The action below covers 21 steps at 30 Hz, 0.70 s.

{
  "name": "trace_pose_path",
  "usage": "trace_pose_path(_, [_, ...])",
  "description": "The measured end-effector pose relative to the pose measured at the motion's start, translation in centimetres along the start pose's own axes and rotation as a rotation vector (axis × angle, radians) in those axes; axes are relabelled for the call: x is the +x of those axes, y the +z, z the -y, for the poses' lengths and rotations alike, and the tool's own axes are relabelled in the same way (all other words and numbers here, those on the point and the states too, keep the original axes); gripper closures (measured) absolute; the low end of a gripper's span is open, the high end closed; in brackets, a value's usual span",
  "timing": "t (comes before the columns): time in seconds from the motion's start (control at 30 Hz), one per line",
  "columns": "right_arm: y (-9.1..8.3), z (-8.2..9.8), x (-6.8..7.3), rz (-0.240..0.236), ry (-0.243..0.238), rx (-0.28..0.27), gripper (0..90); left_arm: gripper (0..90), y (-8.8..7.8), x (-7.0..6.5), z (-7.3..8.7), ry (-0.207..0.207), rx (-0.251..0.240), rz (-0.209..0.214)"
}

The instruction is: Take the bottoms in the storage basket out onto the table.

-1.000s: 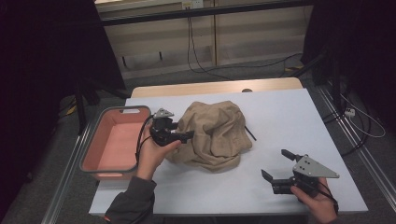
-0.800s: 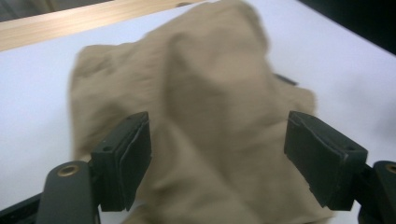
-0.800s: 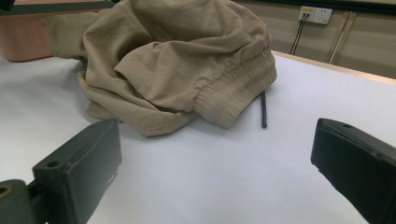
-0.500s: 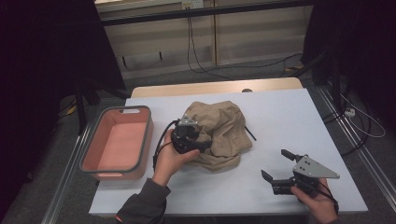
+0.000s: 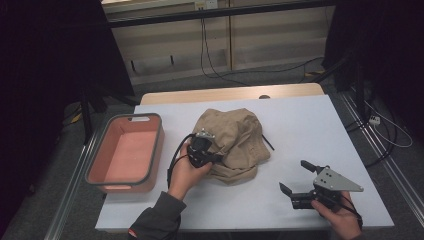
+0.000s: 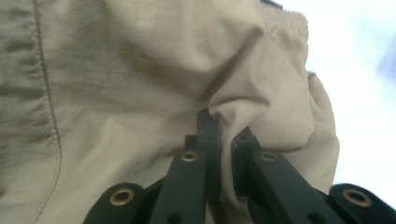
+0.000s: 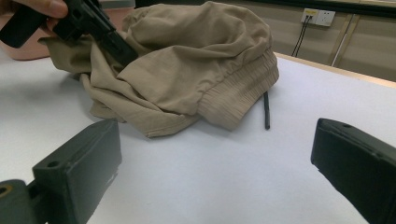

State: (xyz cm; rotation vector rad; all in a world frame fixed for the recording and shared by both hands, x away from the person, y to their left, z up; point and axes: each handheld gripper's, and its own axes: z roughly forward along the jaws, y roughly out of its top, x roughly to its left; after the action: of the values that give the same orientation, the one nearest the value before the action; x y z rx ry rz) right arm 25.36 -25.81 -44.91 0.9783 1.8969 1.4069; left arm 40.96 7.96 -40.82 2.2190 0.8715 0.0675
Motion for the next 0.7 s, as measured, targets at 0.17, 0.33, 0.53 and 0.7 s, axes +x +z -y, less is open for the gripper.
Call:
trace_pose_path(0.17, [-0.1,0.0,-0.1,0.003,0.001,-0.003,1.1,87.4,-1.9,1.2,-0.3,-0.038,-0.07,-0.017])
trace_pose_path(0.33, [-0.2,0.0,-0.1,0.002,0.004,-0.006,1.1,87.6,-3.9,3.0,-0.1,-0.079,-0.121,-0.056])
trace_pose_path(0.53, [-0.2,0.0,-0.3,0.004,0.004,-0.006,1.1,87.6,-5.2,4.3,0.3,-0.101,-0.152,-0.129])
trace_pose_path(0.7, [-0.3,0.1,-0.4,0.009,0.007,-0.006,1.1,87.5,-5.3,4.9,0.5,-0.1,-0.158,-0.177])
